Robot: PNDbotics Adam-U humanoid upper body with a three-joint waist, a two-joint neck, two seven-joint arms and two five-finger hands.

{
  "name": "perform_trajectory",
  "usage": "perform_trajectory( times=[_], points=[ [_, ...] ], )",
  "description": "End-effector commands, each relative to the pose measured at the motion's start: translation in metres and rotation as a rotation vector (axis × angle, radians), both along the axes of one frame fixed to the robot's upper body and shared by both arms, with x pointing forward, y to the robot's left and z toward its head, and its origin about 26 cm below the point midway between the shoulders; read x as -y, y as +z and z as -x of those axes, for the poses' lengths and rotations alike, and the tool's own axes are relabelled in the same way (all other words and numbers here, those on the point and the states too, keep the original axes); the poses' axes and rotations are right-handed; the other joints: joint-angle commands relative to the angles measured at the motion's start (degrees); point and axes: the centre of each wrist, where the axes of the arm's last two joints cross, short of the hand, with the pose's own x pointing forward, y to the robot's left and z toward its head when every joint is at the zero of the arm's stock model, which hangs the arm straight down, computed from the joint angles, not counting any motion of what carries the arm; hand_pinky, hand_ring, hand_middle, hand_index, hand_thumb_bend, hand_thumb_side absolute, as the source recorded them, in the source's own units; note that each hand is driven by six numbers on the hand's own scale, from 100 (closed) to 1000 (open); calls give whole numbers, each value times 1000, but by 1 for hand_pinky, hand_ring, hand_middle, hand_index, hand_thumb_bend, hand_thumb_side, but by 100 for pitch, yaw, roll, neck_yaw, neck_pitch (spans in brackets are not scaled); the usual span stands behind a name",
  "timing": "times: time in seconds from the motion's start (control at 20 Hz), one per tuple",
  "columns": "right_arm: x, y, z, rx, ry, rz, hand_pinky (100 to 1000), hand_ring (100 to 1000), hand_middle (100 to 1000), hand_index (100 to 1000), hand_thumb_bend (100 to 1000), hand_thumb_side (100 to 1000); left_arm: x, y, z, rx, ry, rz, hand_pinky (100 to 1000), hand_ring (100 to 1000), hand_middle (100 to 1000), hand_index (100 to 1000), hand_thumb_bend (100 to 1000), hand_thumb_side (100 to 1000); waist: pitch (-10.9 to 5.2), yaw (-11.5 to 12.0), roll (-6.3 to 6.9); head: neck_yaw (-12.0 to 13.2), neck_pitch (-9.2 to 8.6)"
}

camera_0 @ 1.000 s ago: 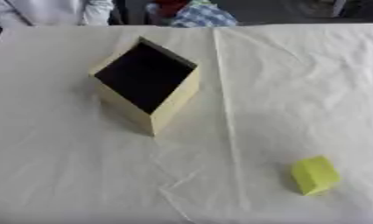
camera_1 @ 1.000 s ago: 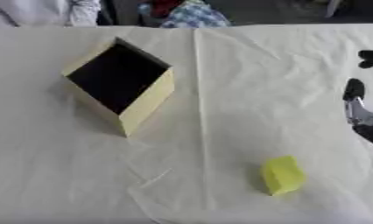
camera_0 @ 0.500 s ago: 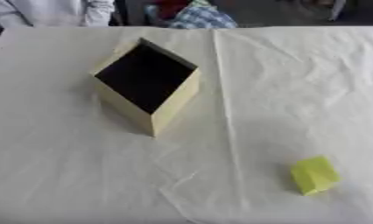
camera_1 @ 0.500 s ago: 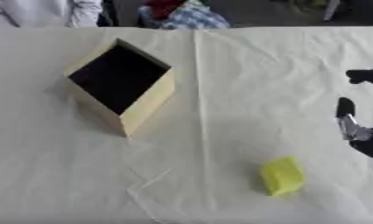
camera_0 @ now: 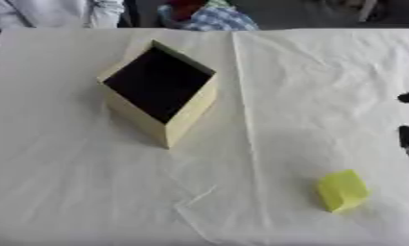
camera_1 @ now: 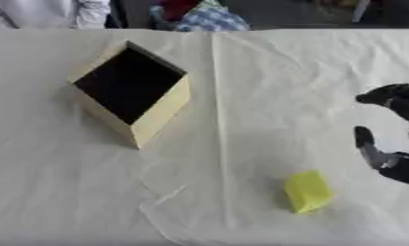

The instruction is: Pick up objects on the table and place them in the box.

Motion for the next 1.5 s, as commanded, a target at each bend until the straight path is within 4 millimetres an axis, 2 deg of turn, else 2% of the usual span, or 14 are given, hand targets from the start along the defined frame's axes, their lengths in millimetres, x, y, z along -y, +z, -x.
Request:
perform_trajectory(
  times=[0.05,0.25,0.4,0.65,0.7,0.85,0.95,1.05,1.3,1.5],
  points=[
    [-3,15,-5,-31,36,67,781,809,739,848,100,789,-2,8,2,22,-3,-31,721,839,880,663,100,698,-68,6,-10,-21,40],
    [-7,18,-8,-83,47,61,779,816,744,861,100,785,-2,8,2,21,-6,-33,722,840,880,663,100,699,-62,12,-10,-35,45],
    [-8,18,-9,-143,56,48,783,826,752,880,122,730,-2,8,2,20,-7,-35,722,840,881,663,100,699,-56,16,-9,-46,44],
    [-8,23,-11,-192,66,34,783,826,752,880,122,730,-2,8,2,19,-7,-35,722,840,881,663,100,699,-57,11,-9,-45,46],
    [-8,23,-11,-199,67,33,791,840,757,896,239,522,-2,8,2,20,-7,-35,722,841,882,663,100,700,-51,12,-10,-49,38],
    [-11,5,-4,-309,73,3,786,827,743,889,301,398,-1,8,1,20,-12,-37,722,841,882,662,100,700,-41,39,-7,-87,22],
    [-13,1,-3,-356,74,-8,790,830,743,891,334,339,-1,8,2,19,-12,-37,723,842,882,662,100,700,-43,39,-7,-90,23],
    [-13,1,-3,-388,85,4,806,845,755,900,365,314,-1,8,2,18,-12,-38,723,842,882,662,100,700,-46,37,-10,-93,26],
    [-13,0,-2,-460,117,38,818,853,758,910,372,304,-1,8,2,16,-12,-39,723,842,882,663,100,699,-60,32,-18,-91,32],
    [-13,-1,-2,-523,137,46,822,857,765,918,367,339,-1,8,2,15,-12,-39,723,843,883,663,100,699,-70,29,-22,-96,26]
  ],
)
